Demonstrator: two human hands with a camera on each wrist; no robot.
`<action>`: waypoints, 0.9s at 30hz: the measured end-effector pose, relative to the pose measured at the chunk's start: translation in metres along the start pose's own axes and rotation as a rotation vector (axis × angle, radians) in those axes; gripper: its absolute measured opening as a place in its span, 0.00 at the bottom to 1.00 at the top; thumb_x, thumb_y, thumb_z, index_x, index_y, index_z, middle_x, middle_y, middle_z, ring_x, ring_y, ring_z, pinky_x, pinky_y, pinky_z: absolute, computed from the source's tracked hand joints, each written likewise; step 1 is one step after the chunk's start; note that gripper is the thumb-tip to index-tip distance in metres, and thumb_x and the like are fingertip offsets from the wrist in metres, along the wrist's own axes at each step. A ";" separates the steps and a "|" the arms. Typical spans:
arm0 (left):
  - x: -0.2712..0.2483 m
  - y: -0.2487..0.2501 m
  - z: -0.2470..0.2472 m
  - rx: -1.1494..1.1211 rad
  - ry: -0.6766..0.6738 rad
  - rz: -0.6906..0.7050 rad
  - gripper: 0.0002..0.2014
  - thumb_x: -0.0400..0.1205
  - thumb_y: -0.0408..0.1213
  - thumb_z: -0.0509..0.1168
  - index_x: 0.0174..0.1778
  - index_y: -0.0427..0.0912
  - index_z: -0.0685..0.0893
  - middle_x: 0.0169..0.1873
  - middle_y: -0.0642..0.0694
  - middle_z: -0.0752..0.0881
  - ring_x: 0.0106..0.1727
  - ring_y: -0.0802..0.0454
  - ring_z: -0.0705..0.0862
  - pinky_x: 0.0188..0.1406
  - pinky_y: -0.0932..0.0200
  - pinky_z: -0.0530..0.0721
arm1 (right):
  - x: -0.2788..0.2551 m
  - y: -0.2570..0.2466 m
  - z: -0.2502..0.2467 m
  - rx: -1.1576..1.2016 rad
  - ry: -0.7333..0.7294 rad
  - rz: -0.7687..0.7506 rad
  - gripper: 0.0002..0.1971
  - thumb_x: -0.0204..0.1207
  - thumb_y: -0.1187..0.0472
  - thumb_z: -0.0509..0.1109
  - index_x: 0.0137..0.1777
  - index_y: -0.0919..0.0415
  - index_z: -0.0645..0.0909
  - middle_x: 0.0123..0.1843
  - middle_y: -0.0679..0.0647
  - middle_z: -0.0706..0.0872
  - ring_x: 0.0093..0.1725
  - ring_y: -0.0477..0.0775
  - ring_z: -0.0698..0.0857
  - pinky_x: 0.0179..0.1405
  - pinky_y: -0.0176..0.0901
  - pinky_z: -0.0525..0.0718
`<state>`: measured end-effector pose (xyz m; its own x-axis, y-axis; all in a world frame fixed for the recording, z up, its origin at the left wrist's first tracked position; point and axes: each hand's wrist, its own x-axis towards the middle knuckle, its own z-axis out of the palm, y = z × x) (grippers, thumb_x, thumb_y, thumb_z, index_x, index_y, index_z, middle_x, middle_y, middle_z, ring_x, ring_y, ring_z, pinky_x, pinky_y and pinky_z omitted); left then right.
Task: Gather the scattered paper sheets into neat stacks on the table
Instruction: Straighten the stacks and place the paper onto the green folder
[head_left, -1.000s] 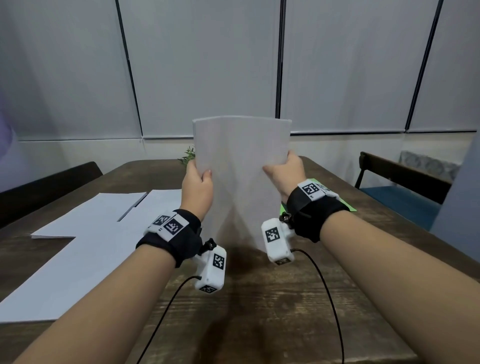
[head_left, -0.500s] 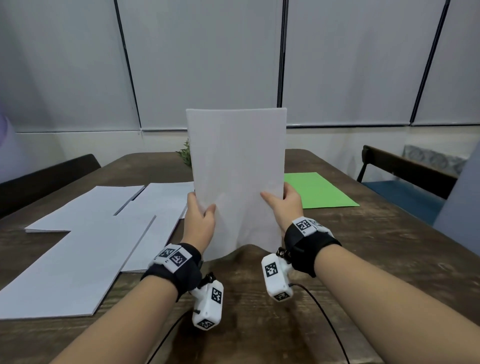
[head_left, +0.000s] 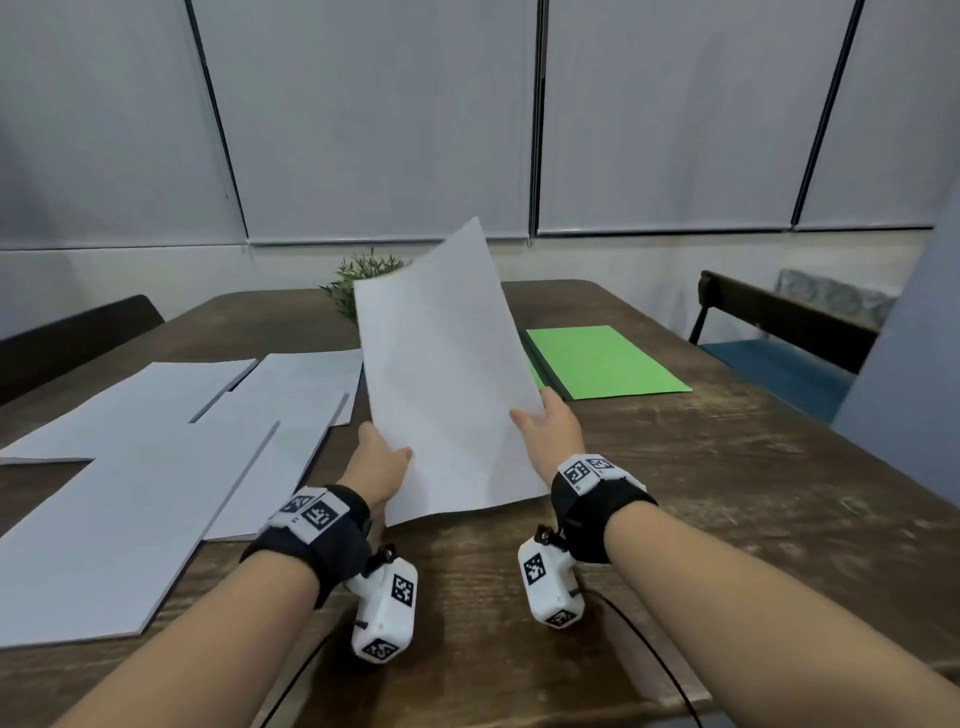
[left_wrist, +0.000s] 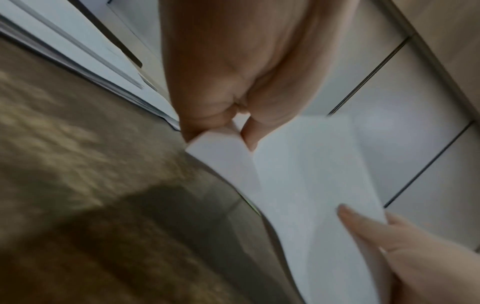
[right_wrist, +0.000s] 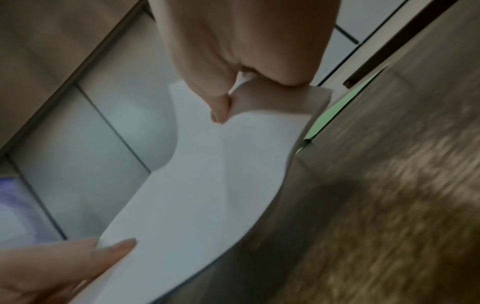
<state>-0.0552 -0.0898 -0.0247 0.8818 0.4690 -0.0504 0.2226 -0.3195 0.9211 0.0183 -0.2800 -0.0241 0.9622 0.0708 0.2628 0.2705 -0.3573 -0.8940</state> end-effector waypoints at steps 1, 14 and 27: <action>0.002 0.005 0.003 0.005 -0.031 -0.037 0.25 0.84 0.32 0.61 0.72 0.31 0.57 0.65 0.40 0.74 0.66 0.38 0.76 0.67 0.45 0.77 | 0.002 0.000 -0.008 -0.021 0.008 -0.005 0.08 0.81 0.61 0.66 0.58 0.61 0.78 0.56 0.55 0.85 0.54 0.56 0.84 0.54 0.45 0.80; -0.038 0.060 0.144 0.418 -0.474 -0.081 0.19 0.84 0.33 0.61 0.69 0.27 0.76 0.68 0.33 0.80 0.69 0.38 0.79 0.59 0.54 0.80 | 0.000 0.064 -0.159 -0.477 -0.083 0.374 0.17 0.80 0.58 0.67 0.65 0.67 0.79 0.62 0.63 0.85 0.59 0.63 0.84 0.48 0.42 0.77; -0.027 0.064 0.155 0.302 -0.573 -0.275 0.19 0.74 0.42 0.76 0.49 0.32 0.80 0.35 0.41 0.81 0.34 0.48 0.78 0.38 0.57 0.79 | 0.003 0.088 -0.195 -0.673 -0.143 0.678 0.27 0.77 0.46 0.68 0.69 0.64 0.77 0.64 0.62 0.82 0.61 0.64 0.81 0.65 0.51 0.77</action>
<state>-0.0004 -0.2502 -0.0240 0.8389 0.0846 -0.5376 0.5012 -0.5051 0.7026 0.0387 -0.4927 -0.0311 0.9140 -0.2503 -0.3193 -0.3756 -0.8196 -0.4327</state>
